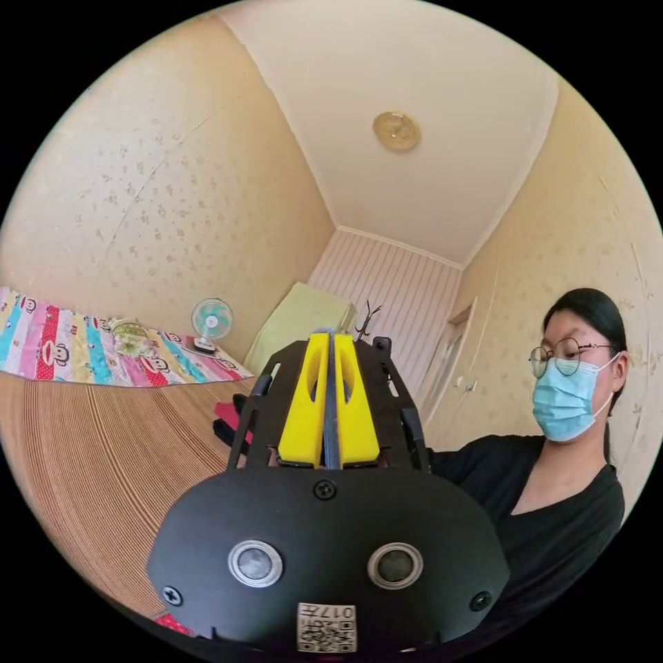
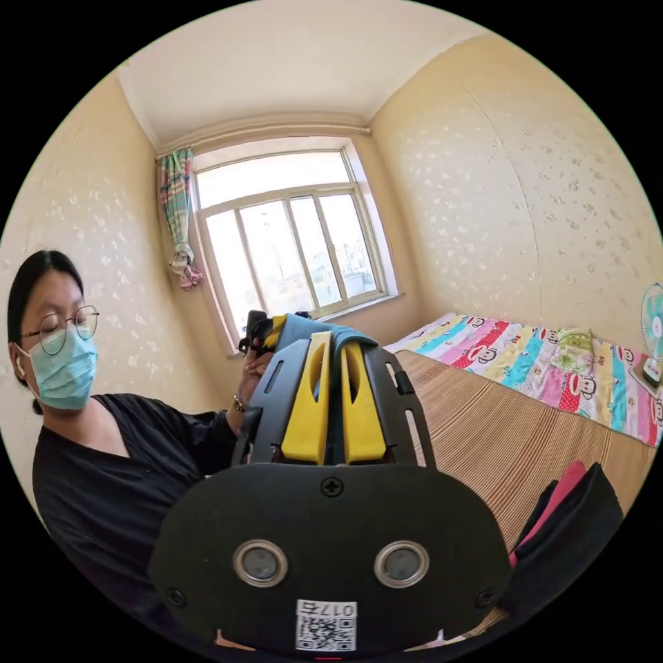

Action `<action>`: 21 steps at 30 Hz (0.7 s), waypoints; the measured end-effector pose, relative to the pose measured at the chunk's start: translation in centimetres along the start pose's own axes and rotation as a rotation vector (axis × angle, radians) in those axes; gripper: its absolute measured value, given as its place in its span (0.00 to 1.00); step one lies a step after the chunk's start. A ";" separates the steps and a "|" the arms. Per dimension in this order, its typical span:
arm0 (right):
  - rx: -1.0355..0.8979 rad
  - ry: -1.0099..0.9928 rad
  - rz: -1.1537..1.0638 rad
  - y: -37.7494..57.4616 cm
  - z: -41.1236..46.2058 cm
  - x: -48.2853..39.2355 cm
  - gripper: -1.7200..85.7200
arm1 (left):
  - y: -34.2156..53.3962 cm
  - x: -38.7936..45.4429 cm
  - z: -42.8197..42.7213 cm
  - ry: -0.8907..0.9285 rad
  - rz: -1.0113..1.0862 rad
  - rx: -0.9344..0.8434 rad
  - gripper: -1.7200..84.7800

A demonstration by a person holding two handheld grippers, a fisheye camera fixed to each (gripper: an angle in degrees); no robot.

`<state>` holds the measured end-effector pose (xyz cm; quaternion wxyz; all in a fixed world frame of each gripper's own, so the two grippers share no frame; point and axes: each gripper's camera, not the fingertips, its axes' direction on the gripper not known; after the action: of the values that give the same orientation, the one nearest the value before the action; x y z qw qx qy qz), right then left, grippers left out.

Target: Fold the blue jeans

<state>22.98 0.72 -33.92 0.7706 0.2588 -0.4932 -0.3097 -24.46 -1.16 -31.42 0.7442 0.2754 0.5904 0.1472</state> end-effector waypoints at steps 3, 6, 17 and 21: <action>-0.069 0.046 0.088 -1.6 4.2 7.1 0.03 | -2.2 -5.2 3.1 -0.126 -0.050 -0.053 0.01; -0.037 0.097 0.097 -2.1 6.6 11.7 0.03 | -3.0 -8.5 5.8 -0.221 -0.027 -0.090 0.01; -0.389 0.053 0.408 32.3 12.3 11.2 0.06 | 26.1 -13.9 10.0 -0.325 -0.375 -0.518 0.06; -0.518 0.178 0.645 40.1 10.9 9.5 0.12 | 32.5 -14.8 8.9 -0.377 -0.609 -0.592 0.15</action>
<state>24.95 19.80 4.20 0.9072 -0.0853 -0.3865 -0.1427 -16.33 14.84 0.74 0.8945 -0.1128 0.4314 0.0317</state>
